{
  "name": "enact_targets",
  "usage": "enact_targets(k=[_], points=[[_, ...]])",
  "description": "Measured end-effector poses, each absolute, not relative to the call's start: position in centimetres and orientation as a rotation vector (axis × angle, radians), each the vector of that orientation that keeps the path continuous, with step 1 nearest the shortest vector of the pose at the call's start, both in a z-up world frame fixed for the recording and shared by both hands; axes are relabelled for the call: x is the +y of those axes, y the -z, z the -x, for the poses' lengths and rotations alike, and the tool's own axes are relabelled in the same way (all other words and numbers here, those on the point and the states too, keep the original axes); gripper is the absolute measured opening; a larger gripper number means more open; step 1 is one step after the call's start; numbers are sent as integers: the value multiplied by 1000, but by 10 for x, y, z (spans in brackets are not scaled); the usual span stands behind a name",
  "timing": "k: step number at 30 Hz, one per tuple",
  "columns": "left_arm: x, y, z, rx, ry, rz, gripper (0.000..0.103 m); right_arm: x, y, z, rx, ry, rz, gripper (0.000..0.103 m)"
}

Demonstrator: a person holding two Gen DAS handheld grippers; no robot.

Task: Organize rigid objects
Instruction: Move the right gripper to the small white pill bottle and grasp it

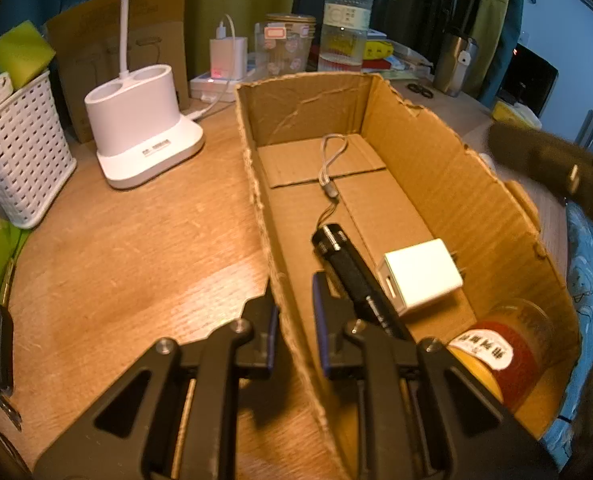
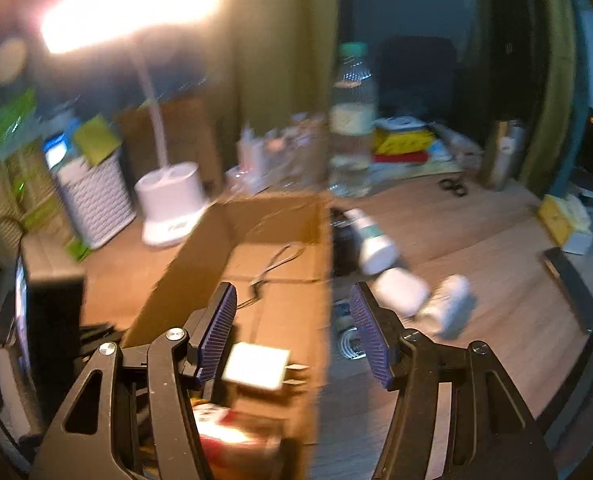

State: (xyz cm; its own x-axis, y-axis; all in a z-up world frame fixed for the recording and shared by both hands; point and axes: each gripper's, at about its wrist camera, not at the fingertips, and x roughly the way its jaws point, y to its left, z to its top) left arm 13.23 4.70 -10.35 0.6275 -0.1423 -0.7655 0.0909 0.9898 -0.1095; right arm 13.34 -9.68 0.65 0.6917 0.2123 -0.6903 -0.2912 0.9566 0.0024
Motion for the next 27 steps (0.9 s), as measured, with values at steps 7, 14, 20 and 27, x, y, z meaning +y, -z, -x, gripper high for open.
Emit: enact_targets(k=[7, 14, 20, 27], points=[[46, 104, -132, 883, 133, 57, 16, -151, 0, -155, 755, -179, 15, 65], [45, 104, -132, 883, 121, 50, 17, -188, 25, -189, 790, 1, -11, 65], [45, 104, -131, 884, 124, 47, 17, -202, 46, -211, 847, 51, -54, 65], [44, 104, -131, 883, 128, 39, 17, -205, 53, -226, 876, 165, -14, 65]])
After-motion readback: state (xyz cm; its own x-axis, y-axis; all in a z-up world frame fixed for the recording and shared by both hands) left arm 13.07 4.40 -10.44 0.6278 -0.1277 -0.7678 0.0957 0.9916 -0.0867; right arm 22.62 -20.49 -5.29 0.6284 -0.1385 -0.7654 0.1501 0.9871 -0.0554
